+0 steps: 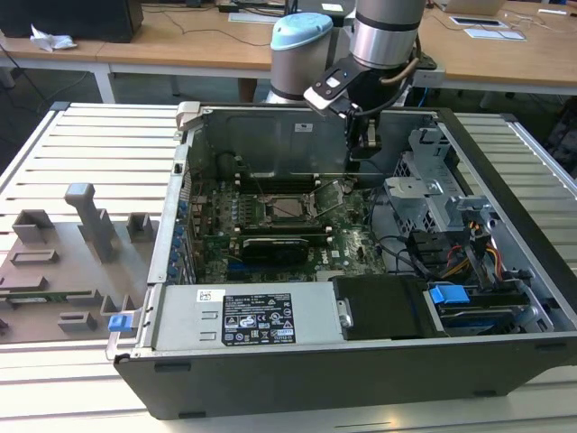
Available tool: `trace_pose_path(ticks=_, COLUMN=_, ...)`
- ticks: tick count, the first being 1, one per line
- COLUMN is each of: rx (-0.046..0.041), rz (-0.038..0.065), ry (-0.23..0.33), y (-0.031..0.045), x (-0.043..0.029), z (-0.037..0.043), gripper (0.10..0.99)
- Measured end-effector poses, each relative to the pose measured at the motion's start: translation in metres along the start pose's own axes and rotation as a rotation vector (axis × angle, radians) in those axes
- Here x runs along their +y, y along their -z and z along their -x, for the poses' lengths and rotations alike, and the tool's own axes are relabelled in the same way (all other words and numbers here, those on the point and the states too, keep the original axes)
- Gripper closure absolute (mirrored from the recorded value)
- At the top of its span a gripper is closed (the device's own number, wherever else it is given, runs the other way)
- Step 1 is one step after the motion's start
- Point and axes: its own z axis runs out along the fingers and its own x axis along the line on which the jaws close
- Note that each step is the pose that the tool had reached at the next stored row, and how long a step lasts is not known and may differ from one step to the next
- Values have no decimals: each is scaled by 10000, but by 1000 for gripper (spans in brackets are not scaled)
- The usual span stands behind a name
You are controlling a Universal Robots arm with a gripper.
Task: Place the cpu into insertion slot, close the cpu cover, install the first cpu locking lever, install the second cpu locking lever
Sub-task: 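Close the cpu cover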
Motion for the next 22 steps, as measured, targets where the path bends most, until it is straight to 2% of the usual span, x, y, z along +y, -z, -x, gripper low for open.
trace_pose_path(ticks=7, rx=-5, rz=-1, ry=1, y=-61, x=103, z=-3, gripper=980)
trace_pose_path(ticks=15, rx=-6, rz=-2, ry=2, y=-121, x=160, z=-4, gripper=980)
trace_pose_path(ticks=22, rx=-6, rz=-2, ry=3, y=-224, x=208, z=-3, gripper=980)
